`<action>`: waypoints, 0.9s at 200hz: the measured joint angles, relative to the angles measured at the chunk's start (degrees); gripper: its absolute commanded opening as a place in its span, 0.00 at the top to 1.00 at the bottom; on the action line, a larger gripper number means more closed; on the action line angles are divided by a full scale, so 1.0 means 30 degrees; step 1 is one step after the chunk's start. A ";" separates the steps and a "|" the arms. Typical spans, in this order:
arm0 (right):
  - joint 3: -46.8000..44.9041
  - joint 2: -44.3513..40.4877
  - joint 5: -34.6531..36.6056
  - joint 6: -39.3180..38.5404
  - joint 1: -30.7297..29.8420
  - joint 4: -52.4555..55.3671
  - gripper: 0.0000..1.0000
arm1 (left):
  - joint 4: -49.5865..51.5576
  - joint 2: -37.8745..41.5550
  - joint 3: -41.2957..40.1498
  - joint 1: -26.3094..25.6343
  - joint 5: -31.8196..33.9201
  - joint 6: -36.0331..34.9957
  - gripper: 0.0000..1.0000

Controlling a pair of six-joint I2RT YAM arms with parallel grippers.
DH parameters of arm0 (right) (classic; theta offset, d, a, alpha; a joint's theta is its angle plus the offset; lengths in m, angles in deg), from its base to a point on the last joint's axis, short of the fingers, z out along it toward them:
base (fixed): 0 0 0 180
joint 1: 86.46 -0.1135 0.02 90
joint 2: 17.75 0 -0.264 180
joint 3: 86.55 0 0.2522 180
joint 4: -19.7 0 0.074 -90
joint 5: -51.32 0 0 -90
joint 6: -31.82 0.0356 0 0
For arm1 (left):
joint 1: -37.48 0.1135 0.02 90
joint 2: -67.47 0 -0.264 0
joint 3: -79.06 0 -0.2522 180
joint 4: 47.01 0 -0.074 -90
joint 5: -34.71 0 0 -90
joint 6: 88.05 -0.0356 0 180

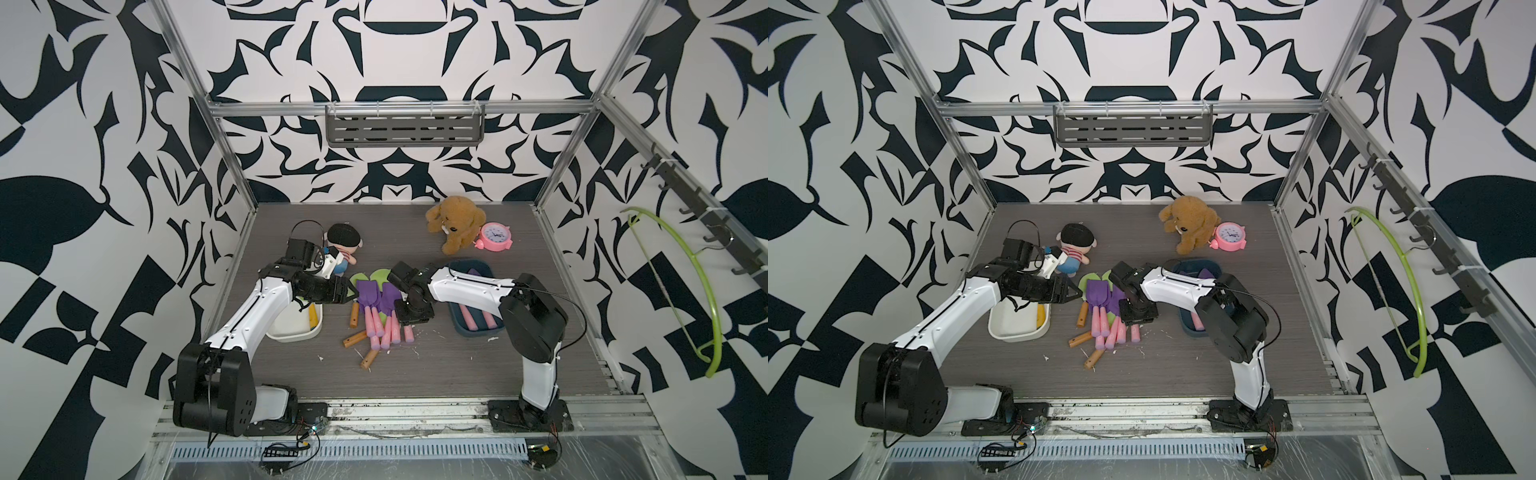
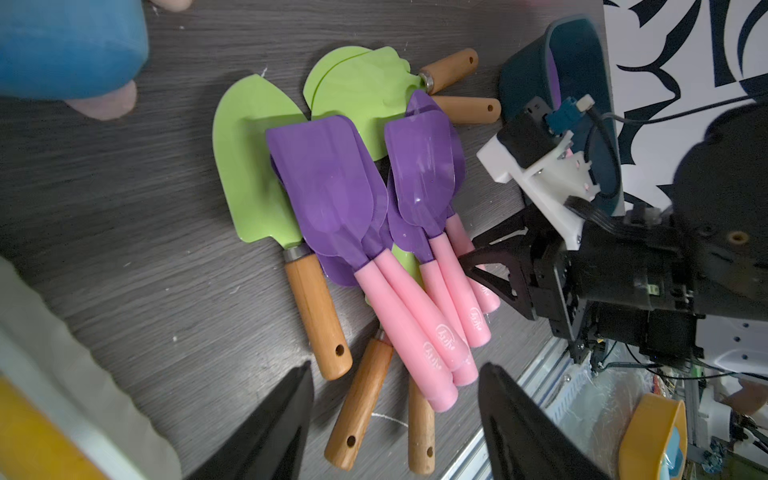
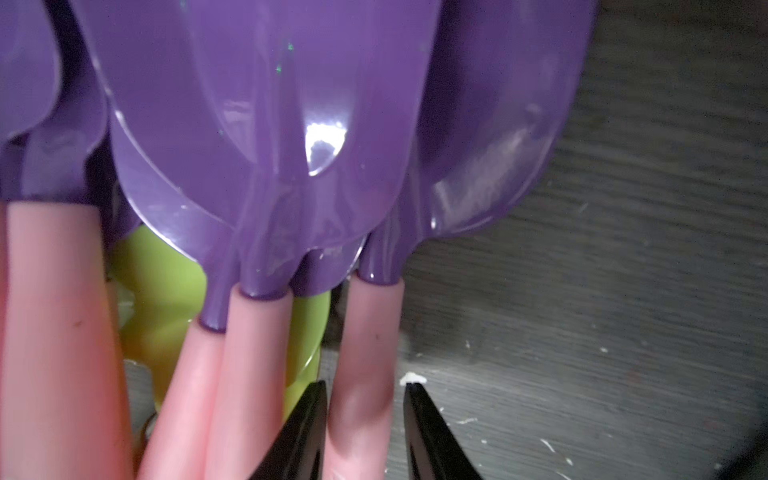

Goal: Sort the small shovels by color and place them into the storage box
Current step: Pick up the shovel from the center of the board.

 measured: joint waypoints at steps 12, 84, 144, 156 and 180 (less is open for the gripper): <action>-0.0007 0.0000 0.0160 -0.0036 0.0066 0.0015 0.66 | -0.0087 0.0102 -0.0146 0.0087 0.0000 0.0058 0.30; -0.0401 0.0000 0.0692 -0.0197 0.0211 0.0007 0.68 | -0.0131 0.0146 -0.0240 0.0226 -0.0007 0.0146 0.31; -0.0656 0.0007 0.1100 -0.0452 0.0211 -0.0022 0.72 | -0.0138 0.0270 -0.0255 0.0299 -0.0015 0.0146 0.31; -0.0729 0.0007 0.1173 -0.0495 0.0211 -0.0029 0.73 | -0.0138 0.0350 -0.0270 0.0342 -0.0029 0.0146 0.31; -0.0823 -0.0044 0.1311 -0.0510 0.0204 -0.0102 0.78 | -0.0182 0.0546 -0.0415 0.0452 -0.0102 0.0131 0.31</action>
